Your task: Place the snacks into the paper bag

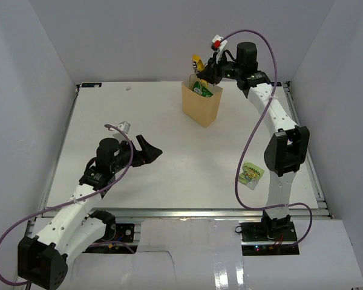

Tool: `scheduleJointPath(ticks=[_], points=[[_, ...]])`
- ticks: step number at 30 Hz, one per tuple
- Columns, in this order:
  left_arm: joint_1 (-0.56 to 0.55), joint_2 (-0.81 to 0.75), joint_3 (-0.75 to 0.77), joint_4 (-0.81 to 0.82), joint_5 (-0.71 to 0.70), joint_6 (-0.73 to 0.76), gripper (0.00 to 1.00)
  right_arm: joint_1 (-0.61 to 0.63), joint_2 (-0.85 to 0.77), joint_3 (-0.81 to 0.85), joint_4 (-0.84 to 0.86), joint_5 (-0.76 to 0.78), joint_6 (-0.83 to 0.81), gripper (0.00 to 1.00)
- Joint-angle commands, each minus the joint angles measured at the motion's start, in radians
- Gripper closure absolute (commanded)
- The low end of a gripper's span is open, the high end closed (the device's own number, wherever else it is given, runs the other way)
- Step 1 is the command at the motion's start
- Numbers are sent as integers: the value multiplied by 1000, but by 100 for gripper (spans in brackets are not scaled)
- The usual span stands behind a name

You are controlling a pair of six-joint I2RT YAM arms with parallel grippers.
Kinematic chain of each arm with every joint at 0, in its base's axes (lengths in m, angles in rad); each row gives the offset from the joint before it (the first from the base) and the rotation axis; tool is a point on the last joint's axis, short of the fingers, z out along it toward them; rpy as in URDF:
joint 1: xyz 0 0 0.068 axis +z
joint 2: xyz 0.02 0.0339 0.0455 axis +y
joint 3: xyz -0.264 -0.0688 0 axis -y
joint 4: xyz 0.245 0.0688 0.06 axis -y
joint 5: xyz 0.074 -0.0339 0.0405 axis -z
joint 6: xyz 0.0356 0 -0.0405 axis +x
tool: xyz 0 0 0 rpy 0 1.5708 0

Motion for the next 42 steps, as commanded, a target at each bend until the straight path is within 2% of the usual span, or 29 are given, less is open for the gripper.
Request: scheduleJointPath(ticks=[1,4,6,7,8,11,16,21,23,26,27,30,31,33,34,37,38,39,40,42], points=[[3,-25,-11,15,19,-19,2,-9,3,55,61,87,-7,89],[3,-11,-8,22,30,-20,2,-9,5,33,41,76,-32,84],[3,10,1,33,45,-22,2,-4,-1,15,33,71,-43,77],[3,19,4,36,50,-20,2,-4,-4,3,32,71,-49,73],[3,26,7,45,56,-19,2,-4,-4,1,30,73,-50,64],[3,62,23,62,88,-19,2,-4,-15,-1,21,75,-55,54],[0,122,41,96,148,-35,2,-12,-60,-5,-8,73,-60,50],[-11,191,52,114,170,-66,2,-56,-142,-59,-72,-13,-64,47],[-26,217,63,125,170,-84,2,-89,-199,-94,-118,-39,-84,42],[-60,283,92,141,173,-92,2,-118,-277,-200,-291,-53,-194,37],[-71,317,99,141,173,-94,2,-121,-300,-287,-406,-45,-278,37],[-115,389,132,186,179,-97,2,-123,-427,-463,-580,27,-375,35],[-140,409,139,206,182,-97,2,-124,-455,-590,-606,59,-395,33],[-166,457,173,222,199,-92,2,-123,-533,-718,-638,154,-405,33],[-192,507,187,231,205,-88,2,-127,-563,-831,-646,195,-394,32],[-238,605,251,239,233,-71,2,-130,-667,-954,-620,321,-373,30],[-250,625,268,239,240,-68,2,-132,-684,-1008,-603,400,-316,28],[-268,660,296,240,252,-62,2,-132,-705,-1045,-579,480,-275,26],[-278,661,306,239,257,-60,2,-130,-712,-1045,-564,481,-274,25],[-296,691,331,239,268,-59,2,-132,-709,-1091,-533,596,-213,22]])
